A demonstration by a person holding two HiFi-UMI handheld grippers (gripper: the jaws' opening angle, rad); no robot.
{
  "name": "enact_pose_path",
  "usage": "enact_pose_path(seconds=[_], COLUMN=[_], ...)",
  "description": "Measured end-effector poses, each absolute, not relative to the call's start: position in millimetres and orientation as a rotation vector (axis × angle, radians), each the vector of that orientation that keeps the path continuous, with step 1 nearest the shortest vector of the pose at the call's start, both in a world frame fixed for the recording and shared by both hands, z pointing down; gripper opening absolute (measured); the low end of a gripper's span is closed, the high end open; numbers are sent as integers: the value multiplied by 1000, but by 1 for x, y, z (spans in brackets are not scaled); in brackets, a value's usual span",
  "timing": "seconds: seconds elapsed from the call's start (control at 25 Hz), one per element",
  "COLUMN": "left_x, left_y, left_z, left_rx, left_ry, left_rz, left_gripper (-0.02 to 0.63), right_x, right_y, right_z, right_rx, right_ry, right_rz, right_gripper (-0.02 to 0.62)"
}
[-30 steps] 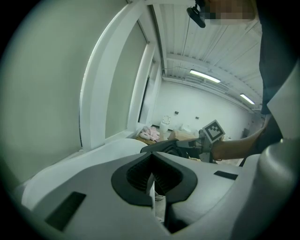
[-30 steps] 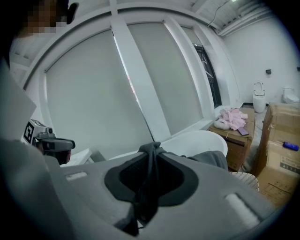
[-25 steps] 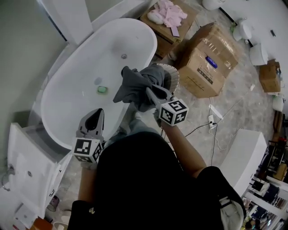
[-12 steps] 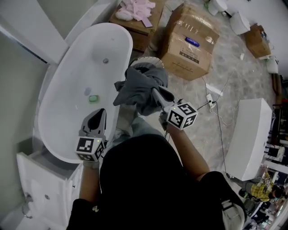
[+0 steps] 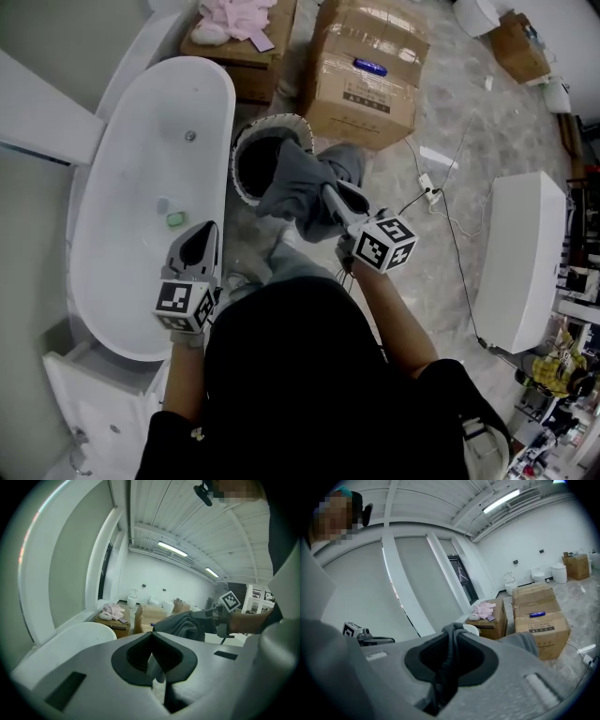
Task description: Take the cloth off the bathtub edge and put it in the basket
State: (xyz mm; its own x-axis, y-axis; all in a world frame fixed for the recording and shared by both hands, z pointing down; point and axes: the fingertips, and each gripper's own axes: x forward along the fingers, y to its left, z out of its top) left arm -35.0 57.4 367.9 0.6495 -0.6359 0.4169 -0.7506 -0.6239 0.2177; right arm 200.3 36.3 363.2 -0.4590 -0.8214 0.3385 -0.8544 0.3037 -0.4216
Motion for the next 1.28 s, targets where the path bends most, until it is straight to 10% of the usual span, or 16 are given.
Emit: enact_pose_path(seconds=[0.48,1.28], left_x=[74,50], left_y=[11,-65], left_z=[359,391], left_rx=[2493,2407], left_ry=[-1092,-1172], left_rz=[475,535], left_gripper=[14,14], right_x=[279,240], right_y=[-20,-134], right_z=[376,445], right_rx=[1503,1350], right_ry=[-2536,-2503], right_rz=[914,1015], right_gripper=[52,54])
